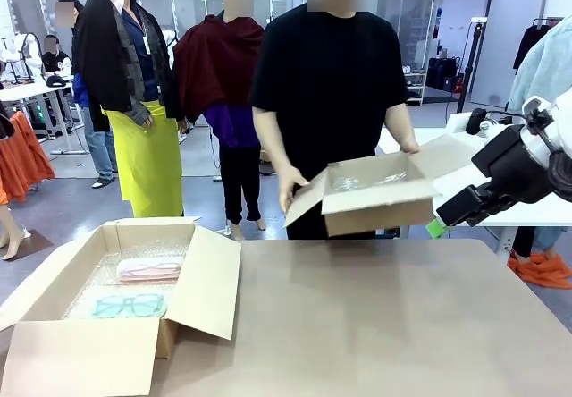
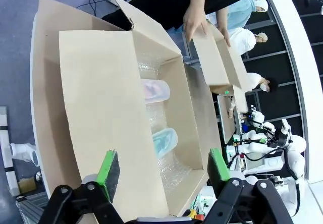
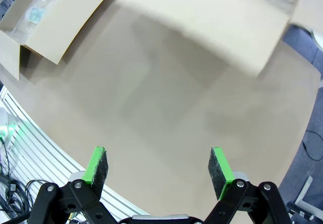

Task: Pack the glasses set securely to prepare it for shipping.
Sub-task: Position the Package Box on the left side of the table.

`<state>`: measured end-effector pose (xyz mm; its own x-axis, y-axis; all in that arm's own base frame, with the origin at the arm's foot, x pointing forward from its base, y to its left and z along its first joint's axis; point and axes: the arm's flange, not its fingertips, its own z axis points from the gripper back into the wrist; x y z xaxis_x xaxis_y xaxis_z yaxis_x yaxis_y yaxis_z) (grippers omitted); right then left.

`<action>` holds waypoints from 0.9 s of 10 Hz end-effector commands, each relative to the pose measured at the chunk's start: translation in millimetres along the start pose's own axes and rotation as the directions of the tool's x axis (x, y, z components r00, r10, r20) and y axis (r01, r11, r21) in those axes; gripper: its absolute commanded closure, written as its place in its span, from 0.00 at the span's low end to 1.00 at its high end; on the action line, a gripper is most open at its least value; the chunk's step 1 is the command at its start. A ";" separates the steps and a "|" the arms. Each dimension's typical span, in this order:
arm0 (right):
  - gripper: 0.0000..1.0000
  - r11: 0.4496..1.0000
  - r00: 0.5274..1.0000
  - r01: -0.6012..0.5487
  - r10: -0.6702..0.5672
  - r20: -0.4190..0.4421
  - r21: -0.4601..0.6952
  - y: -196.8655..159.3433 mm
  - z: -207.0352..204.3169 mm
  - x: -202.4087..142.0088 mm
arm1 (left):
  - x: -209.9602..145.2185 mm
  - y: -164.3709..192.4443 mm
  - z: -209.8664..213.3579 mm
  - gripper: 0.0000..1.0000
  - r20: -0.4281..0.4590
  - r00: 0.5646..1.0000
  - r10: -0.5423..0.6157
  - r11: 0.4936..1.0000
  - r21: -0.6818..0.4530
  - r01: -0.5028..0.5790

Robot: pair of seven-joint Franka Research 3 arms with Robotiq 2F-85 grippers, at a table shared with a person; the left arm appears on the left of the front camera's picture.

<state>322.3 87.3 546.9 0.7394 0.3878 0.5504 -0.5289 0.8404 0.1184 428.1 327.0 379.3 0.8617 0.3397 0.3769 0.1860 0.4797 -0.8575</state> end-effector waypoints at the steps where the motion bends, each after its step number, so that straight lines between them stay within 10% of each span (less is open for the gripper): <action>1: 0.00 1.000 1.000 0.020 -0.020 0.009 -0.007 4.8 -0.6 3.0 | 2.7 -1.5 5.9 0.11 -0.003 1.000 0.000 1.000 -0.013 0.000; 5: 0.00 1.000 1.000 0.020 -0.020 0.009 -0.007 4.8 -0.6 3.0 | 1.0 -0.8 0.5 0.11 0.000 1.000 -0.003 1.000 0.000 0.003; 9: 0.00 1.000 1.000 0.020 -0.020 0.009 -0.007 4.8 -0.6 3.0 | 57.7 -183.1 -72.9 0.11 -0.294 0.783 -0.548 0.813 0.034 0.581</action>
<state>322.5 87.3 546.8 0.7397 0.3875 0.5502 -0.5287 0.8404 0.1189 482.7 210.8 522.7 0.7752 -0.1475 0.6143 0.5663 0.5933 -0.5722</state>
